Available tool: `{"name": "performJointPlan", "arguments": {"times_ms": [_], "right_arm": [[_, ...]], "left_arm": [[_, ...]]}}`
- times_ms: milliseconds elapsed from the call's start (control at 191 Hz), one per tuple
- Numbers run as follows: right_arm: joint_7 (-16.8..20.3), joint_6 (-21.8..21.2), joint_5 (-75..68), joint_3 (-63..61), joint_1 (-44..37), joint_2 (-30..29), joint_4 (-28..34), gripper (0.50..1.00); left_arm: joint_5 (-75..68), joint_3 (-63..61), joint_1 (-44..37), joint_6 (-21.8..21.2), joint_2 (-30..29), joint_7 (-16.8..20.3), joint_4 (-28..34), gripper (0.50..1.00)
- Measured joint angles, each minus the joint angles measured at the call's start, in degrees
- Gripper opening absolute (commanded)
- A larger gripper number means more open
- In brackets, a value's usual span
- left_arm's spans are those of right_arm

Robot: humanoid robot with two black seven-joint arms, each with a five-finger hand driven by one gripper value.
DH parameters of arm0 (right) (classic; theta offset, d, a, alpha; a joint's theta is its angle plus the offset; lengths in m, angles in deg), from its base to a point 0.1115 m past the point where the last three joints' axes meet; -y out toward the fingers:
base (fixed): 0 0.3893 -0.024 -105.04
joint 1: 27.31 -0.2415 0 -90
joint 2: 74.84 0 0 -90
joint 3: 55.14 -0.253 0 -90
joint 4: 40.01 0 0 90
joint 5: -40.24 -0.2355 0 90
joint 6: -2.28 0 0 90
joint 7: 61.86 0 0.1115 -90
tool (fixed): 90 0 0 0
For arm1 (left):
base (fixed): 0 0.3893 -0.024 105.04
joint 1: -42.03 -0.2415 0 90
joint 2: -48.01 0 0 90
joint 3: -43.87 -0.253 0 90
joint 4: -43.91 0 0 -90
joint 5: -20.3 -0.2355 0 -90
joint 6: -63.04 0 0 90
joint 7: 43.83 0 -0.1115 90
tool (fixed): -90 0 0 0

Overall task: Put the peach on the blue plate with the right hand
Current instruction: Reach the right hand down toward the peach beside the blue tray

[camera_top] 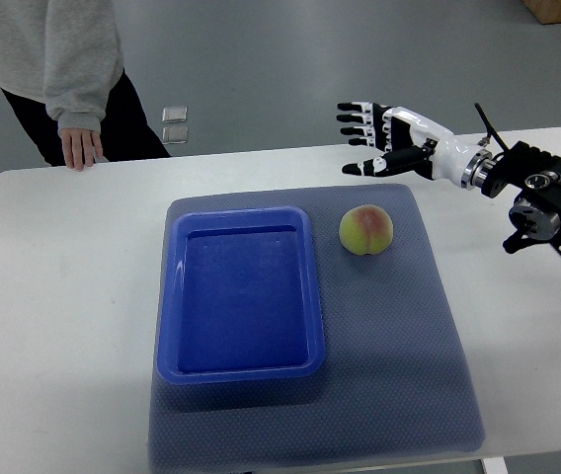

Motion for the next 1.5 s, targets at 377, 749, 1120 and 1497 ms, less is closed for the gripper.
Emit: {"name": "performJointPlan", "arguments": {"times_ms": [377,749,1120,1497], "right_arm": [[4.99,-1.34,16.84,24.15,-12.58,4.90,2.51,0.930],[6.39,5.18,16.88,24.42,-8.98,2.77,1.59,0.924],[6.07,8.06,16.81,24.62,-7.22,1.93,1.00,0.799],[6.18,6.74,15.39,23.78,-8.62,2.90,3.80,0.509]], "left_arm": [[0.00,-0.08,0.04,0.72,0.00,0.00,-0.25,1.000],[0.00,-0.15,0.06,0.81,0.00,0.00,-0.27,1.000],[-0.01,-0.20,0.07,0.90,0.00,0.00,-0.36,1.000],[-0.01,-0.15,0.06,0.90,0.00,-0.01,-0.28,1.000]]}}
